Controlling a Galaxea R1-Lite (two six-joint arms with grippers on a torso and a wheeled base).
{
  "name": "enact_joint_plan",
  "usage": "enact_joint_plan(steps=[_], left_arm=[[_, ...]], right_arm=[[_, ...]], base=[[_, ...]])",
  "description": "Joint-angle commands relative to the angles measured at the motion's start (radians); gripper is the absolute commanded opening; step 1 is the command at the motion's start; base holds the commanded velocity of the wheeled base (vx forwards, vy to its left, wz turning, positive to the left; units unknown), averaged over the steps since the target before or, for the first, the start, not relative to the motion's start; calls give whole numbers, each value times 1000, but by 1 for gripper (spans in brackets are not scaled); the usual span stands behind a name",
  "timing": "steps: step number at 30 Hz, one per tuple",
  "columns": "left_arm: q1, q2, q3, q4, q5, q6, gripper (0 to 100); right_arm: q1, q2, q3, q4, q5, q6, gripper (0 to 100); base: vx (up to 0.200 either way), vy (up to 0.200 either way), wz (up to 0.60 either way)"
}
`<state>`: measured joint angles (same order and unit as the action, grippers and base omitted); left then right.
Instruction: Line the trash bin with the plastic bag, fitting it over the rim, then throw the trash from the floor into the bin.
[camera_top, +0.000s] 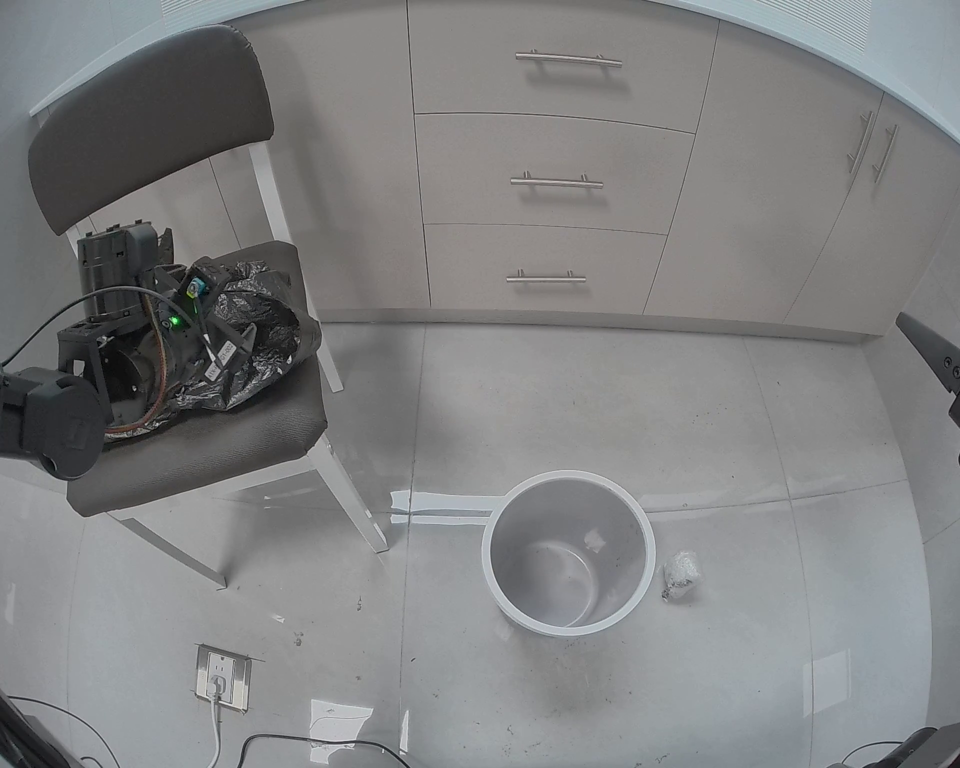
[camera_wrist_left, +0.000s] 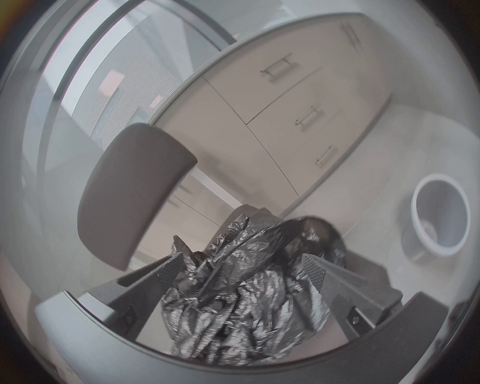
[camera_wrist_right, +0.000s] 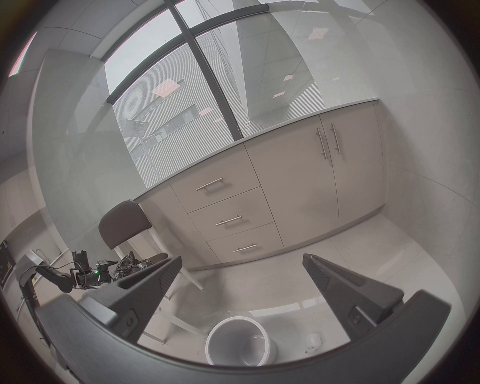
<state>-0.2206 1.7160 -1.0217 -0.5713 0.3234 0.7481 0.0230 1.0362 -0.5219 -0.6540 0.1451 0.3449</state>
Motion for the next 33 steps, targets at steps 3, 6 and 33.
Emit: enact_joint_plan(steps=[3, 6, 33], left_arm=[[73, 2, -3, -6, -122, 191, 100], [75, 42, -26, -16, -122, 275, 100], [-25, 235, -173, -73, -69, 534, 100]], right_arm=[[0, -2, 6, 1, 1, -6, 100], [0, -5, 11, 1, 1, -6, 100], [-2, -18, 5, 1, 1, -6, 100]], base=[[0, 0, 0], [0, 0, 0], [0, 0, 0]])
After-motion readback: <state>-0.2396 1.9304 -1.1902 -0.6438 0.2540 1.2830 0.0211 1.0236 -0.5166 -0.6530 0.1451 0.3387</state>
